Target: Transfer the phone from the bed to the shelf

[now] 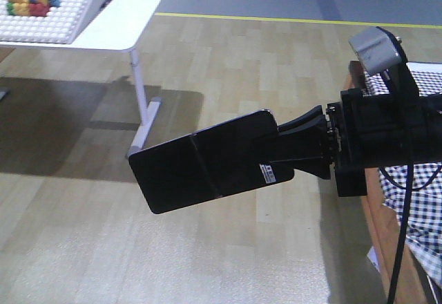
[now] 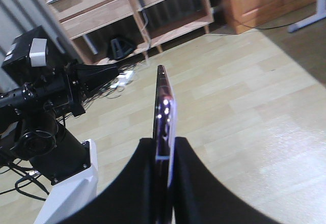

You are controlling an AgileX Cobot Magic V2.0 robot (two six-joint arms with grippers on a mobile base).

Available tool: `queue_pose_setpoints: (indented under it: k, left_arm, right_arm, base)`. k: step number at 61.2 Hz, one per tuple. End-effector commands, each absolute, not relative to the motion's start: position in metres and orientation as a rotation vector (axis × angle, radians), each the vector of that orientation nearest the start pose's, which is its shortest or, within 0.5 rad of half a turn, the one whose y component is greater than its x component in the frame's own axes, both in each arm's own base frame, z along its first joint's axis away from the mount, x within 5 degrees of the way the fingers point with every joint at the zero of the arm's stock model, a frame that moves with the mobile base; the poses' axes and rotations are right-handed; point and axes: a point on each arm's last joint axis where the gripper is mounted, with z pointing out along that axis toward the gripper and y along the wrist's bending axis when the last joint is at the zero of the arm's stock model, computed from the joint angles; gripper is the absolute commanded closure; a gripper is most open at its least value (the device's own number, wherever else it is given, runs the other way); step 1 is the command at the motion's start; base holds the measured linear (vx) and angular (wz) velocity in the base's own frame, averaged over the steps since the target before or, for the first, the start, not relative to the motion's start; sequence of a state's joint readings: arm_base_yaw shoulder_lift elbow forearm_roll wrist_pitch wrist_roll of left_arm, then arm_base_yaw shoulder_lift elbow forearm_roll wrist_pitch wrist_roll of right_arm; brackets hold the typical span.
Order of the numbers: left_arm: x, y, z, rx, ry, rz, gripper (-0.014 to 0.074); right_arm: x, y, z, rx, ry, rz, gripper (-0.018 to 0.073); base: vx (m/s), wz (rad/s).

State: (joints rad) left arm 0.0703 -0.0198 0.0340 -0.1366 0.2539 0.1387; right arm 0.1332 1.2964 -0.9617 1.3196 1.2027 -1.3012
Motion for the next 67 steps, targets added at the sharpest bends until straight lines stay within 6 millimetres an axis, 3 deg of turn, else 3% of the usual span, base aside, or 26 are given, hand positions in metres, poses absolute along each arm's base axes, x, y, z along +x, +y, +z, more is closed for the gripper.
queue_pose_setpoints:
  k: [1,67]
  left_arm:
    - [0.0556,0.0011,0.1852,-0.042,1.682,0.02,0.0596]
    - [0.0556,0.0011,0.1852,-0.042,1.682,0.02,0.0596]
  right_arm:
    - [0.211,0.1153,0.3605,-0.978,1.715,1.304,0.0564]
    - [0.211,0.1153,0.3605,-0.978,1.715,1.304,0.0564]
  base:
    - [0.11,-0.32]
    - [0.12,-0.09]
